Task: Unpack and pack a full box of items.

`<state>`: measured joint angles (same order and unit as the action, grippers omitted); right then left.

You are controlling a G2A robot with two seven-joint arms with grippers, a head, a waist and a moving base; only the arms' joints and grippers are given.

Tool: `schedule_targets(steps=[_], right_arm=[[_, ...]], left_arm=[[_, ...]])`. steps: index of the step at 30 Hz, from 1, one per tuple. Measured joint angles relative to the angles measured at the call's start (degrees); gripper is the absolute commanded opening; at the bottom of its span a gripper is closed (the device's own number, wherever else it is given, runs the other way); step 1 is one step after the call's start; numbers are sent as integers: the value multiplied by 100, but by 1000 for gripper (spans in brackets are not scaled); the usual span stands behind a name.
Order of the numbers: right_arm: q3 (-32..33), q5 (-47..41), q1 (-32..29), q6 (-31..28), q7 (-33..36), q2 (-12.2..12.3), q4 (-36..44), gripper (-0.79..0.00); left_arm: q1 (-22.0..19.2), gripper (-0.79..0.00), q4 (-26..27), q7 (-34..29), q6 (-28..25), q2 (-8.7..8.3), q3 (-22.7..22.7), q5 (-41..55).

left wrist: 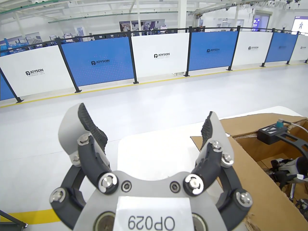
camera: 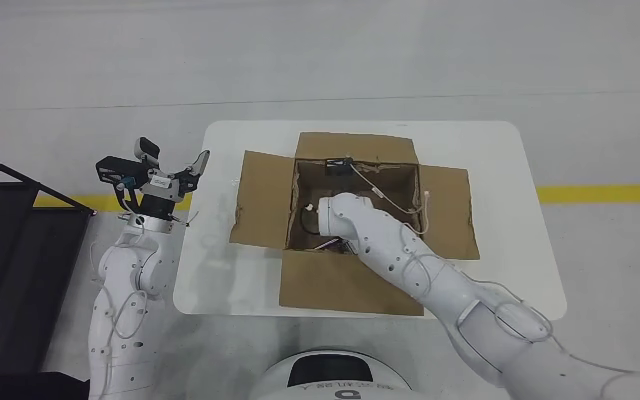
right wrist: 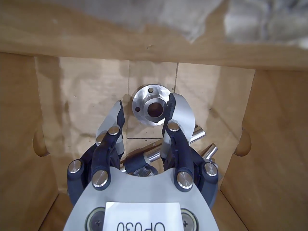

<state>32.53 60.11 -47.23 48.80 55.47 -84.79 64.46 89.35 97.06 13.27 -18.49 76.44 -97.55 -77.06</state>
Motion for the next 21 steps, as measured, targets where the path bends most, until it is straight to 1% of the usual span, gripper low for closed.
schedule_targets(steps=[6, 9, 11, 12, 16, 21], right_arm=[[0, 132, 73, 87, -85, -129, -369, -511], [5, 160, 104, 85, -84, -195, -508, -579], [4, 226, 98, 114, -113, -229, -555, -739], [3, 265, 83, 133, -132, -240, -539, -785], [44, 557, -93, 291, -292, -228, -267, -785], [278, 1142, -592, 485, -485, -55, 468, -785]], left_arm=[[0, 0, 0, 0, 0, 0, 0, 0], [0, 0, 0, 0, 0, 0, 0, 0], [0, 0, 0, 0, 0, 0, 0, 0], [0, 0, 0, 0, 0, 0, 0, 0], [0, 0, 0, 0, 0, 0, 0, 0], [0, 0, 0, 0, 0, 0, 0, 0]])
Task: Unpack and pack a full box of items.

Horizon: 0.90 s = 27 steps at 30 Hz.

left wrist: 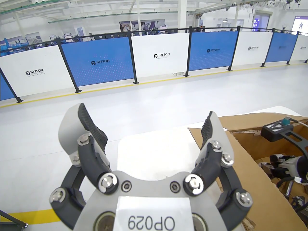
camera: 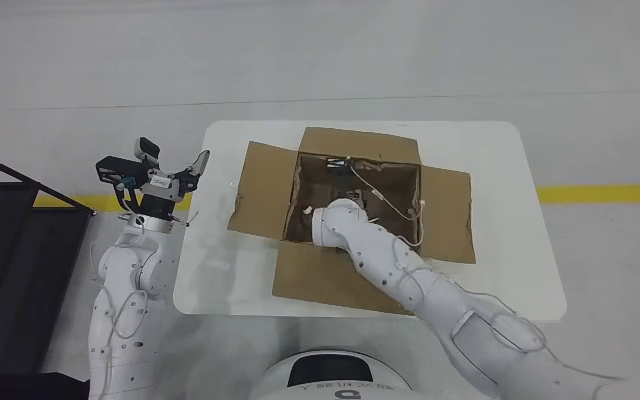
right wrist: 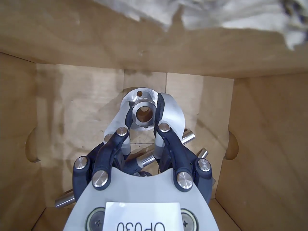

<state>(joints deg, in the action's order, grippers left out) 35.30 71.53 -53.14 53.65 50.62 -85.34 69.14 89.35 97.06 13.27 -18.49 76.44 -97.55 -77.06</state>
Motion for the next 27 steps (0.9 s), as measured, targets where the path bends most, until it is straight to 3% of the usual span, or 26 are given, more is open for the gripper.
schedule_targets(steps=[7, 13, 20, 27], right_arm=[[673, 849, -1218, -114, -343, 397, 1841, -785], [1671, 1055, -2935, -506, -1497, 745, 4163, -785], [3101, 137, -4810, -596, -3187, 899, 6019, -785], [4724, -1550, -5789, -660, -3995, 873, 6163, -785]], left_arm=[[0, 0, 0, 0, 0, 0, 0, 0], [0, 0, 0, 0, 0, 0, 0, 0], [0, 0, 0, 0, 0, 0, 0, 0], [0, 0, 0, 0, 0, 0, 0, 0]])
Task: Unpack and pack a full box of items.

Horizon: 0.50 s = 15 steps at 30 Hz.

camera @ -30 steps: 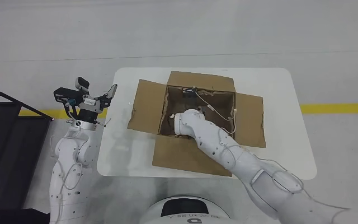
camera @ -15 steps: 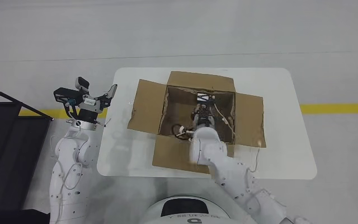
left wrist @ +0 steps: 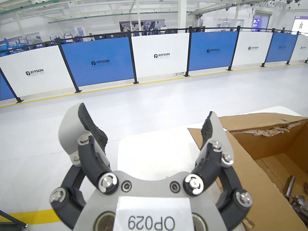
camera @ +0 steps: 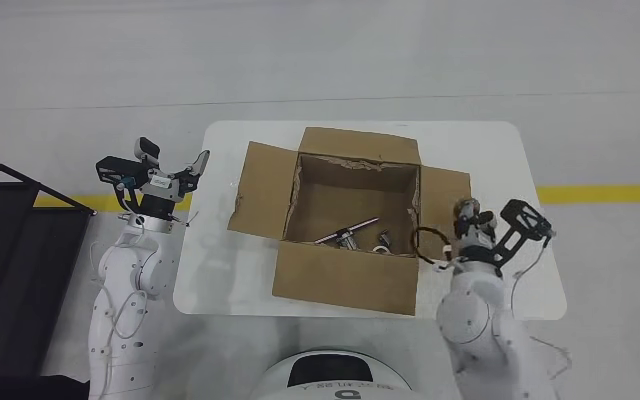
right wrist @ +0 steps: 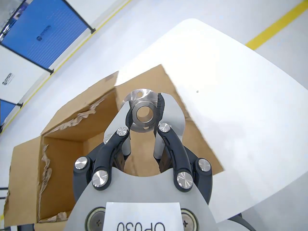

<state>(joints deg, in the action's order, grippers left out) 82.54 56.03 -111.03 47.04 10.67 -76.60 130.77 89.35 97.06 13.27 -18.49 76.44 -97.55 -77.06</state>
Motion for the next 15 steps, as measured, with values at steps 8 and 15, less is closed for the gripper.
schedule_targets(steps=[8, 15], right_arm=[[1350, -1142, 191, 320, 504, -16, -1048, -785], [1659, -863, 589, 861, 1244, 53, -1889, -785]], left_arm=[[0, 0, 0, 0, 0, 0, 0, 0], [0, 0, 0, 0, 0, 0, 0, 0]])
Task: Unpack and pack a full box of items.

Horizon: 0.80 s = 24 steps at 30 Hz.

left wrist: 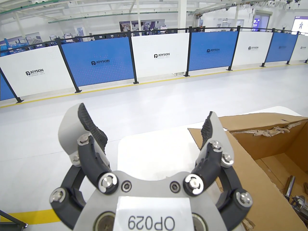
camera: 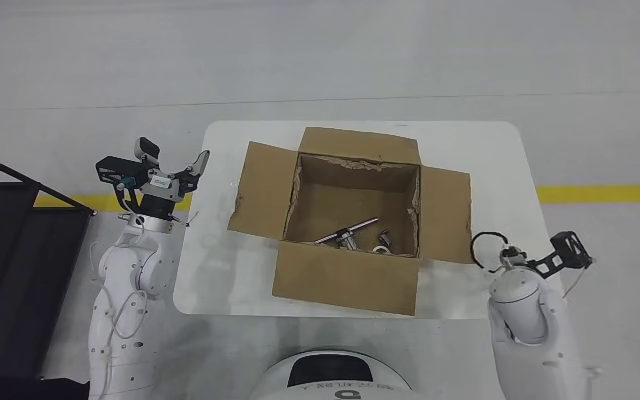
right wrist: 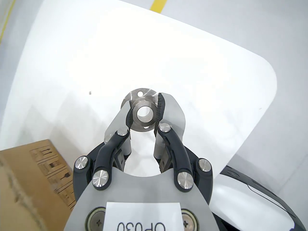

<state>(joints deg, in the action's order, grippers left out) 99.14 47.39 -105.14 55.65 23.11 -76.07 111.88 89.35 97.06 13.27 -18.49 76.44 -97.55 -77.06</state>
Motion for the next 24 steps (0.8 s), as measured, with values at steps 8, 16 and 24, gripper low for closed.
schedule_targets(steps=[8, 16, 24], right_arm=[[-211, 765, 325, 163, 710, 90, -449, -785], [-372, 1392, 692, 220, 1394, 156, -841, -785], [-438, 1730, 978, 78, 1916, 193, -1180, -634]], left_arm=[[0, 0, 0, 0, 0, 0, 0, 0], [0, 0, 0, 0, 0, 0, 0, 0], [0, 0, 0, 0, 0, 0, 0, 0]])
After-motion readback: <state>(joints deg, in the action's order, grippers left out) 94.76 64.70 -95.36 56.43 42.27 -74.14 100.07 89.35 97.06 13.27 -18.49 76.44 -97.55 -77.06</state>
